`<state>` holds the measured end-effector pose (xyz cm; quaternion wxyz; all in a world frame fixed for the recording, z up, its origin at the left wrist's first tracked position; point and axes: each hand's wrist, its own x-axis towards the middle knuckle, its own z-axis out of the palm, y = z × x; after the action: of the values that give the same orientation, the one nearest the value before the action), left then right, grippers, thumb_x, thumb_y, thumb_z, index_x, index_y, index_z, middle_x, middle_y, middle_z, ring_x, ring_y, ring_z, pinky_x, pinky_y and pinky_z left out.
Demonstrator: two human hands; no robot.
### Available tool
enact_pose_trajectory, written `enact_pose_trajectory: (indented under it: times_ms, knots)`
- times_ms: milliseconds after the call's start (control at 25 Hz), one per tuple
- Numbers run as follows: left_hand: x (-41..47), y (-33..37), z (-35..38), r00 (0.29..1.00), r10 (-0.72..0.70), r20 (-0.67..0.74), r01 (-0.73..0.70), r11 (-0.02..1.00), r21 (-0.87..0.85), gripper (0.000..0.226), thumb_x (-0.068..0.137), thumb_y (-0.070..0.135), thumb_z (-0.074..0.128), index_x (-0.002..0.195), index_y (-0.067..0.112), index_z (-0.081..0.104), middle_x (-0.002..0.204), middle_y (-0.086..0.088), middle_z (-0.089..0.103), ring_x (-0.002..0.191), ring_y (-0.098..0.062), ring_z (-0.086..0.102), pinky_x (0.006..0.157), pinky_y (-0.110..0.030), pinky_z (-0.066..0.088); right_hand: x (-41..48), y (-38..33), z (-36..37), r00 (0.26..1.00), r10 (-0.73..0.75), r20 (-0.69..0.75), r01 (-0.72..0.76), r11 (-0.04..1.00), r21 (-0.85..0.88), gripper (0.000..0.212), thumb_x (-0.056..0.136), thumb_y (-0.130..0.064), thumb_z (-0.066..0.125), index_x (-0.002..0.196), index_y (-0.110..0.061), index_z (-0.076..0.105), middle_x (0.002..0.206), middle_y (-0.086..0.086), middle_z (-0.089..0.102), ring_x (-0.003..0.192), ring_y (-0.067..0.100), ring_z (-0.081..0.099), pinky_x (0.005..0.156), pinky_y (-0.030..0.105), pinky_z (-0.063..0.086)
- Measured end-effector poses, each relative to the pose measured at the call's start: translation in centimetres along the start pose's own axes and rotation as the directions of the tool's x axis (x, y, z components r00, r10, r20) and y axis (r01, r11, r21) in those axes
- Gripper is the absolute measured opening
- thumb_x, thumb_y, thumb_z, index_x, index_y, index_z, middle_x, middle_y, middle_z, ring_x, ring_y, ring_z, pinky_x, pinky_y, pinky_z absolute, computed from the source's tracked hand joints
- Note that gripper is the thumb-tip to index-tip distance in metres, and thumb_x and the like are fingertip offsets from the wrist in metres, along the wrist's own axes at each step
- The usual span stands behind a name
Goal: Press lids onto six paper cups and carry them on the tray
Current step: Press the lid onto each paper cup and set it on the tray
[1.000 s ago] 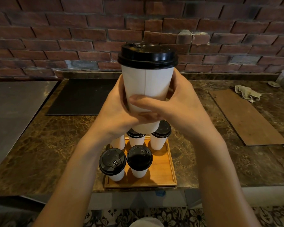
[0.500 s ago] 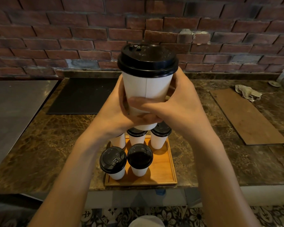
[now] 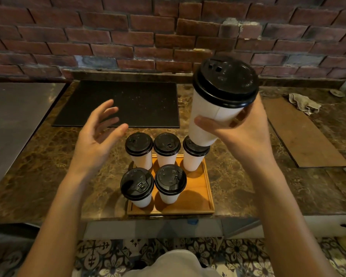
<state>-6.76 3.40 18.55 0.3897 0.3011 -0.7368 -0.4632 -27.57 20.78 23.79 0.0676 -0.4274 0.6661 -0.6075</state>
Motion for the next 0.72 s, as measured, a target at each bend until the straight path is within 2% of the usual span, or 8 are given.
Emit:
enact_pose_trajectory:
  times_ms: [160, 240, 360, 440, 520, 640, 720]
  knots:
    - [-1.3, -5.5, -0.1, 0.979, -0.066, -0.195, 0.096, 0.984, 0.148, 0.049, 0.091, 0.033, 0.059, 0.137, 0.029, 0.044, 0.137, 0.003, 0.048, 0.122, -0.008, 0.048, 0.096, -0.022, 0.041, -1.9, 4.4, -0.1, 0.999, 0.033, -0.024, -0.034, 0.999, -0.03, 0.09, 0.062, -0.034, 0.086, 0.138, -0.013, 0.042, 0.132, -0.009, 0.054, 0.123, -0.003, 0.05, 0.102, 0.022, 0.046]
    - [-2.3, -8.4, 0.1, 0.958, -0.091, -0.271, 0.153, 0.964, 0.218, 0.044, 0.093, 0.031, 0.057, 0.136, 0.027, 0.046, 0.137, 0.0, 0.049, 0.123, -0.01, 0.046, 0.098, -0.024, 0.04, -3.1, 6.7, -0.1, 0.997, 0.075, -0.031, -0.076, 0.996, -0.049, 0.088, 0.062, -0.028, 0.088, 0.135, -0.013, 0.043, 0.127, -0.013, 0.053, 0.12, -0.008, 0.05, 0.101, 0.02, 0.045]
    - [-4.5, -12.7, 0.6, 0.939, -0.14, -0.315, 0.245, 0.913, 0.326, 0.04, 0.096, 0.028, 0.053, 0.135, 0.019, 0.049, 0.139, -0.004, 0.047, 0.128, -0.019, 0.044, 0.105, -0.038, 0.038, -5.0, 9.9, 0.0, 0.988, 0.149, -0.029, -0.15, 0.987, -0.061, 0.088, 0.059, -0.023, 0.09, 0.133, -0.013, 0.044, 0.126, -0.012, 0.054, 0.12, -0.007, 0.05, 0.104, 0.028, 0.045]
    - [-6.0, -15.4, 1.1, 0.943, -0.213, -0.257, 0.305, 0.862, 0.406, 0.041, 0.097, 0.025, 0.051, 0.136, 0.014, 0.048, 0.144, -0.008, 0.044, 0.133, -0.023, 0.038, 0.109, -0.042, 0.032, -6.3, 11.9, 0.3, 0.978, 0.207, -0.029, -0.208, 0.978, -0.03, 0.094, 0.056, -0.029, 0.089, 0.135, -0.009, 0.043, 0.127, -0.009, 0.055, 0.121, -0.005, 0.05, 0.103, 0.021, 0.044]
    - [-7.3, -17.7, 1.8, 0.94, -0.311, -0.141, 0.34, 0.815, 0.468, 0.042, 0.098, 0.022, 0.049, 0.138, 0.01, 0.045, 0.148, -0.012, 0.039, 0.138, -0.026, 0.031, 0.113, -0.044, 0.025, -7.7, 13.7, 0.7, 0.965, 0.259, -0.03, -0.26, 0.966, -0.012, 0.099, 0.054, -0.035, 0.088, 0.136, -0.009, 0.041, 0.126, -0.015, 0.053, 0.119, -0.01, 0.05, 0.1, 0.014, 0.042]
    - [-9.0, -20.1, 2.5, 0.906, -0.423, -0.015, 0.348, 0.723, 0.597, 0.048, 0.1, 0.023, 0.044, 0.145, 0.009, 0.035, 0.155, -0.012, 0.024, 0.145, -0.026, 0.015, 0.118, -0.042, 0.01, -9.8, 16.3, 1.3, 0.941, 0.338, -0.015, -0.339, 0.941, -0.028, 0.101, 0.054, -0.026, 0.093, 0.137, -0.008, 0.038, 0.127, -0.012, 0.053, 0.121, -0.003, 0.05, 0.104, 0.027, 0.042]
    - [-9.9, -21.1, 2.7, 0.906, -0.424, 0.024, 0.281, 0.642, 0.713, 0.053, 0.1, 0.028, 0.04, 0.148, 0.012, 0.025, 0.158, -0.01, 0.013, 0.146, -0.024, 0.005, 0.118, -0.039, 0.0, -10.8, 17.7, 1.7, 0.925, 0.381, -0.001, -0.381, 0.923, -0.054, 0.1, 0.054, -0.015, 0.094, 0.136, -0.007, 0.037, 0.125, -0.015, 0.052, 0.119, -0.009, 0.048, 0.103, 0.024, 0.04]
